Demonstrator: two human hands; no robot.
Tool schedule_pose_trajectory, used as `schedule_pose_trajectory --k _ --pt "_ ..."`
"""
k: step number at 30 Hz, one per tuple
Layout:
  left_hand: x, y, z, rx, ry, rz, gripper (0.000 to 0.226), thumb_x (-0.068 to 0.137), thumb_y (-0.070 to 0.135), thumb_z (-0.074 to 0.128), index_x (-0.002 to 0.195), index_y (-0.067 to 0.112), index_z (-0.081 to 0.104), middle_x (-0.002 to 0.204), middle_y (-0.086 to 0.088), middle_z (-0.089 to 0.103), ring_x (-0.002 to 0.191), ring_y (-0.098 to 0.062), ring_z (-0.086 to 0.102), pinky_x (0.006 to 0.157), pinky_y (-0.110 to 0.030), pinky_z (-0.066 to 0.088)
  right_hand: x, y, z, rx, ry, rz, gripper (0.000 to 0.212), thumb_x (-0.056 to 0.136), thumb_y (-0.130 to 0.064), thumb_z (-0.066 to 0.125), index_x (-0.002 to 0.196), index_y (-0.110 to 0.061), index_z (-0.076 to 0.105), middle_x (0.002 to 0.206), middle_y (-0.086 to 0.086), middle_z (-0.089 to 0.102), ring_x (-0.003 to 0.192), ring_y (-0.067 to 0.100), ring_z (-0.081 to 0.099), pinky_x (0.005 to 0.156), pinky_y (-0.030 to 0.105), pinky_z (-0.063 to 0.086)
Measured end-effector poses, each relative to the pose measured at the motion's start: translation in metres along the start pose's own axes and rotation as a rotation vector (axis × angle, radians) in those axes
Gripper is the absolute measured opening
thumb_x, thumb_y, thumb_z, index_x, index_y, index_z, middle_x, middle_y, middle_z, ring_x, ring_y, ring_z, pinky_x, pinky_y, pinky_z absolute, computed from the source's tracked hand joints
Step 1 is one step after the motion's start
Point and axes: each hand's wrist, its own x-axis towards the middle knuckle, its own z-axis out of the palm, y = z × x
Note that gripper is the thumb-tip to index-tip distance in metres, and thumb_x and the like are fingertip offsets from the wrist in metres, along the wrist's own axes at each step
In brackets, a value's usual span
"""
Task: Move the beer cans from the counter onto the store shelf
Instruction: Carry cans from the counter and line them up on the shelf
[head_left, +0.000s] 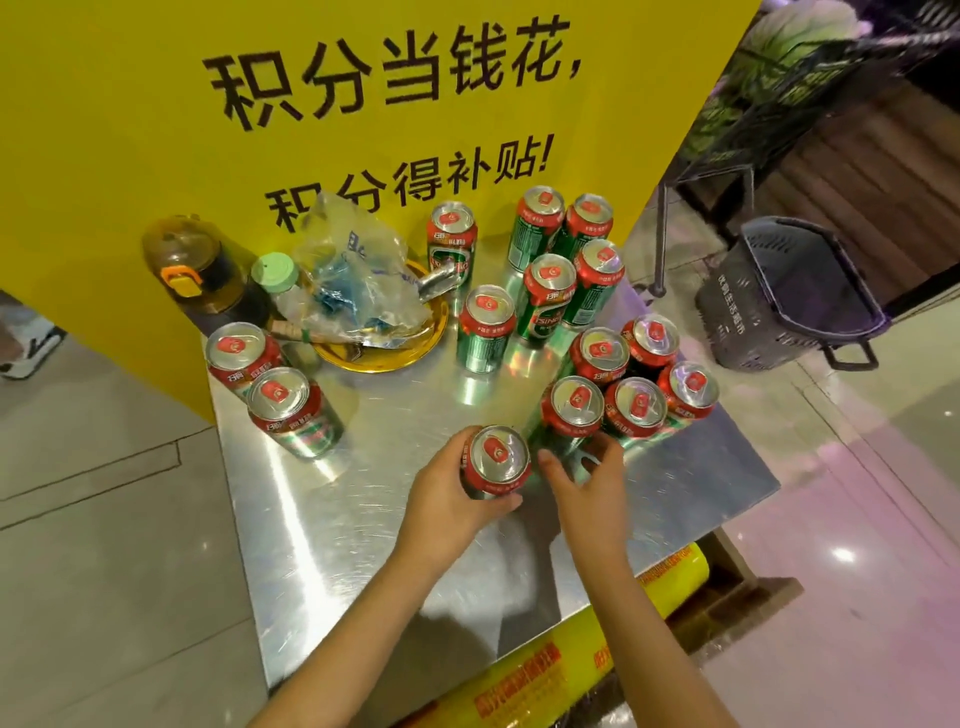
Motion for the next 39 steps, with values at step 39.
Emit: schedule_pose_trajectory --k 39 --pt "-0.094 -0.038 -0.097 -0.044 0.017 -0.011 0.067 0.06 0.02 0.087 0.115 0.035 0.053 0.105 0.02 0.063 0.094 0.016 0.056 0.073 -0.001 0.043 -0.042 0.004 0.0 0.063 -0.176 -0.053 0.086 0.07 -0.014 0.081 0.14 -0.016 0.032 0.128 -0.006 0.045 0.117 0.009 0.041 0.104 0.032 0.035"
